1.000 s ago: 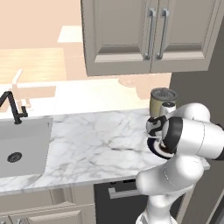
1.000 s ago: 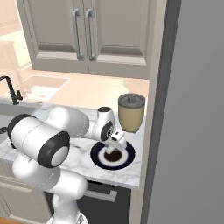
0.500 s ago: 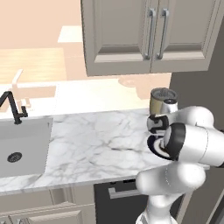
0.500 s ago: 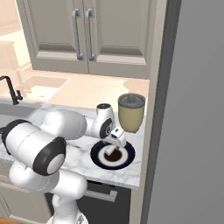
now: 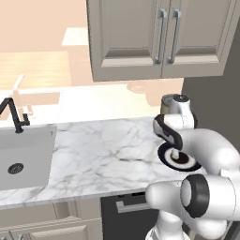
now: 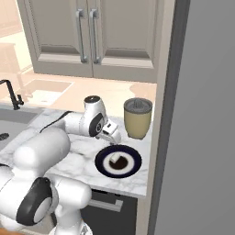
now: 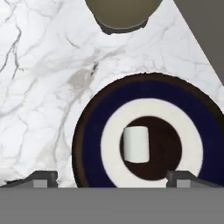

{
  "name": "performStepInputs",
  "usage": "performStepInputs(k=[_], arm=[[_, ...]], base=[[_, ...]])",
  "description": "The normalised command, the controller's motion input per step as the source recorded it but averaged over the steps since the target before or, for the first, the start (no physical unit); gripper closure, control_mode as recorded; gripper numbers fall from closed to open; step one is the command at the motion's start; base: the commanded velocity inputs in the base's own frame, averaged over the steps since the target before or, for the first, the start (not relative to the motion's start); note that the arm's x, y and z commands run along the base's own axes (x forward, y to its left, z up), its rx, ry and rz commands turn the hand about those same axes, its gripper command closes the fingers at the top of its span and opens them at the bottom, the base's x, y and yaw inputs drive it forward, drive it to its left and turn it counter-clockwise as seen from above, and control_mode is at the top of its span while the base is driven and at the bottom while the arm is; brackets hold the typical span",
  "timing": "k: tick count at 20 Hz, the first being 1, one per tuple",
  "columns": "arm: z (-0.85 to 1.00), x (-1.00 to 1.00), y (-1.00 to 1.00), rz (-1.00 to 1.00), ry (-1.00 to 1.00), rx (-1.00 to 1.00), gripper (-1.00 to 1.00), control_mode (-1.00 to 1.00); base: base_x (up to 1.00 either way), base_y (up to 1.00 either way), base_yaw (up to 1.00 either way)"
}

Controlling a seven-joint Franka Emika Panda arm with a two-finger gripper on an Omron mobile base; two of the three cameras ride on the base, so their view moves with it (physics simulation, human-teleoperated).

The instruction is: Pick the marshmallow from the microwave and place it on plate located on the counter.

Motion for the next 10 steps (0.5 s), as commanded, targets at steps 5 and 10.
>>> performStepInputs(k=[5, 10], arm=[[0.80, -0.36, 0.36, 0.01, -0.11, 0.00, -1.00, -1.00], [0.52, -0.84, 0.48, 0.11, -0.05, 0.00, -1.00, -1.00]], base=[[0.00, 0.00, 0.00], [0.00, 0.00, 0.00]])
